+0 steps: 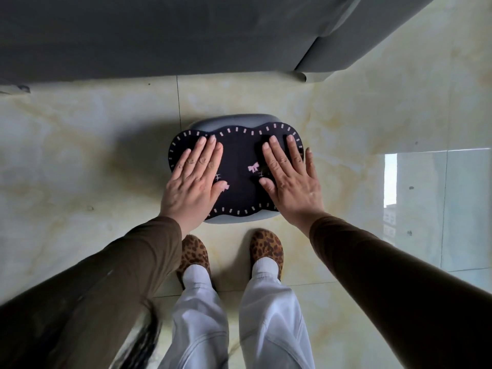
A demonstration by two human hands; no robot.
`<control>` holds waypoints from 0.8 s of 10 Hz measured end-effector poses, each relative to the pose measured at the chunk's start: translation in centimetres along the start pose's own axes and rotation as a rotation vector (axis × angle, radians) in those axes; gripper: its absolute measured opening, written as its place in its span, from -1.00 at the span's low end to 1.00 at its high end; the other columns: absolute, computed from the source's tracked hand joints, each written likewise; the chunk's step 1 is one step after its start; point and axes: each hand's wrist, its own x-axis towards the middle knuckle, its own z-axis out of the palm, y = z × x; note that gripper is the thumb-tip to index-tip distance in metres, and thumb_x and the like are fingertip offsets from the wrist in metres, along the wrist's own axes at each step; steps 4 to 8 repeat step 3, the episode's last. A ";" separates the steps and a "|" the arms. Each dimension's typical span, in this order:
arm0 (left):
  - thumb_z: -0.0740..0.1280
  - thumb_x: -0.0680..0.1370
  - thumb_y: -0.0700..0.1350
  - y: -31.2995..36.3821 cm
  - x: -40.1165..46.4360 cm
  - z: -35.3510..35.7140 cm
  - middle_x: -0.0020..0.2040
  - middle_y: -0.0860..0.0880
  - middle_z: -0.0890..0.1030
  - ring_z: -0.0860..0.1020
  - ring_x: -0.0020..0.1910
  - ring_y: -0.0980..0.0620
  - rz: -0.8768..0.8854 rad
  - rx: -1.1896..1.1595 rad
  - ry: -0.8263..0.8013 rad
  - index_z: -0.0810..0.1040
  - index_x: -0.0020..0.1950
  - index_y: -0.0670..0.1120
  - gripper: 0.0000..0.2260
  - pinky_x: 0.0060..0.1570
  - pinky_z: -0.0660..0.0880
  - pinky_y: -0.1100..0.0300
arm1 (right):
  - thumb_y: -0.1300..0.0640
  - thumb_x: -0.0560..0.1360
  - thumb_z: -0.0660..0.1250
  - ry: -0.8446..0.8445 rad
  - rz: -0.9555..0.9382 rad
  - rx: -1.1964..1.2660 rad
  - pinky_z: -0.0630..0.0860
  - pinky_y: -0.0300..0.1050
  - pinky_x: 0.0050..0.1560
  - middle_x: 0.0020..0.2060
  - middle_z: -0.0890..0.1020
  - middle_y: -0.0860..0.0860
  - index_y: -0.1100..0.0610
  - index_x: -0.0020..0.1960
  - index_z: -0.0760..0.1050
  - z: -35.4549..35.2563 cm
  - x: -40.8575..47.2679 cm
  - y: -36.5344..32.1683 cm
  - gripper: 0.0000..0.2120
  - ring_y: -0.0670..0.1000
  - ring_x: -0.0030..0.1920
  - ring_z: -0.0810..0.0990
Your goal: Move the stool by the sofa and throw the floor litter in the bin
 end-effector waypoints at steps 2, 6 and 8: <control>0.01 0.72 0.13 -2.2 -1.1 -1.4 0.72 -0.11 0.11 0.09 0.70 -0.06 -0.018 0.039 -0.033 0.08 0.71 -0.17 -0.38 0.63 0.11 -0.05 | -0.16 0.68 -0.02 -0.103 0.100 0.004 0.03 0.27 0.57 0.66 0.02 -0.04 0.02 0.67 -0.04 -1.9 -1.1 1.6 -0.38 0.11 0.65 -0.07; 0.00 0.71 0.12 -3.0 -2.1 -4.3 0.71 -0.13 0.15 0.13 0.69 -0.07 -0.043 0.009 -0.057 0.12 0.70 -0.19 -0.38 0.63 0.11 -0.05 | -0.13 0.67 -0.04 -0.125 0.136 0.047 0.02 0.20 0.59 0.66 0.01 -0.03 0.03 0.67 -0.02 -5.2 -2.7 1.6 -0.39 0.09 0.65 -0.07; 0.00 0.71 0.12 -3.0 -2.1 -4.3 0.71 -0.13 0.15 0.13 0.69 -0.07 -0.043 0.009 -0.057 0.12 0.70 -0.19 -0.38 0.63 0.11 -0.05 | -0.13 0.67 -0.04 -0.125 0.136 0.047 0.02 0.20 0.59 0.66 0.01 -0.03 0.03 0.67 -0.02 -5.2 -2.7 1.6 -0.39 0.09 0.65 -0.07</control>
